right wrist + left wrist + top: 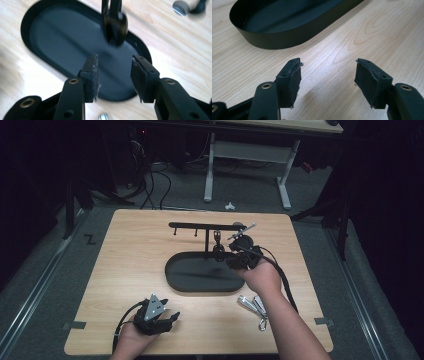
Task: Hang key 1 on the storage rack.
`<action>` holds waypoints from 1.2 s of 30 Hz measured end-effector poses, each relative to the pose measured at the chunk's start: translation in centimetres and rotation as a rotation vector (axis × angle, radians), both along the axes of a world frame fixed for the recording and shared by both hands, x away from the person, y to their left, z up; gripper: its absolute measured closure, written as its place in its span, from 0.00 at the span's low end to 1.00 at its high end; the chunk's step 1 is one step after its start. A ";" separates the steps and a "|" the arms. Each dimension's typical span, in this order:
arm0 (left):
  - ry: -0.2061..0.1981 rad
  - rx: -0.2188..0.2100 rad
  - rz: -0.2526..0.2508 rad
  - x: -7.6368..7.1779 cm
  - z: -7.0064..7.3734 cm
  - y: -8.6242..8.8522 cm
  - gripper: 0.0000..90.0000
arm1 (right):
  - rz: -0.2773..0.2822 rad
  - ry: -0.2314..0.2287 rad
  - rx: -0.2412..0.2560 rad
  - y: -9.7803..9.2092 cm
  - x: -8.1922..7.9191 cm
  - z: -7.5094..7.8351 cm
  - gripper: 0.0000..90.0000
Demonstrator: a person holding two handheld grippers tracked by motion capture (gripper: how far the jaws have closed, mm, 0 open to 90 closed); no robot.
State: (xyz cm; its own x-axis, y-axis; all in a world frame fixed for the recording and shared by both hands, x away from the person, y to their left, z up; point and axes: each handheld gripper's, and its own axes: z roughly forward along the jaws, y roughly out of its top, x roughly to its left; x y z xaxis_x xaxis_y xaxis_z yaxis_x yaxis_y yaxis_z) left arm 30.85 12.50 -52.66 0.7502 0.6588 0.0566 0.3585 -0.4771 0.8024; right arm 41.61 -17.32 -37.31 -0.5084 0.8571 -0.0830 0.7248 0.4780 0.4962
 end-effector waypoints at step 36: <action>0.014 0.022 -0.012 0.0 -0.2 -0.4 0.42 | 0.042 0.141 -0.046 -6.8 -10.3 -8.4 0.75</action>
State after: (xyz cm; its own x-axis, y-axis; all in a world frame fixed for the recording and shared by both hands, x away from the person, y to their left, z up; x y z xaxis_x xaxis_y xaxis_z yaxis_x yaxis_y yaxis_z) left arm 30.81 12.13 -52.90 0.7590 0.6483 0.0598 0.3640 -0.4987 0.7867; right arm 31.31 -24.16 -45.75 -0.5531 0.8318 -0.0464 0.7647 0.5291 0.3678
